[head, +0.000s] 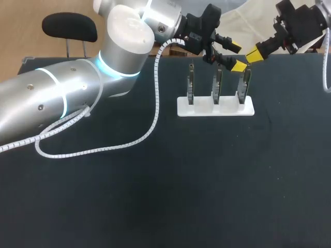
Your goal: Pick up the optical module with the left hand, and insert it into the network port with the right hand.
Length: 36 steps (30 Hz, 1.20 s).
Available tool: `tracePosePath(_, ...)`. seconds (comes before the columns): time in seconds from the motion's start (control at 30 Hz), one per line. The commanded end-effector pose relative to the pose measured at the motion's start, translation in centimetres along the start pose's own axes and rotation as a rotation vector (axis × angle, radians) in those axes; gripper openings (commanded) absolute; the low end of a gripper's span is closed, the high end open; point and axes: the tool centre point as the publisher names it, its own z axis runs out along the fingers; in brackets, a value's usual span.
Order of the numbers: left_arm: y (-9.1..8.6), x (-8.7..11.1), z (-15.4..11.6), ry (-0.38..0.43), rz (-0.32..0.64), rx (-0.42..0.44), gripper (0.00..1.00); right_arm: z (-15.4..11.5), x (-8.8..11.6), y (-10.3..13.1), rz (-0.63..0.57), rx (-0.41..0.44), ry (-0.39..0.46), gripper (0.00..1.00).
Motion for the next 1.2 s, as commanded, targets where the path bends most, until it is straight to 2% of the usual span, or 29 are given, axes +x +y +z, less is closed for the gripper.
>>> tracePosePath(0.03, 0.22, -0.09, 0.05, 0.004, -0.001, 0.004, 1.0, 0.18, 0.19, -0.28, 0.005, -0.004, 0.002, 0.0)
tracePosePath(1.2, 0.22, -0.09, 0.05, 0.004, -0.001, 0.004, 1.0, 0.78, 1.07, -0.29, 0.022, -0.015, 0.016, 0.0)
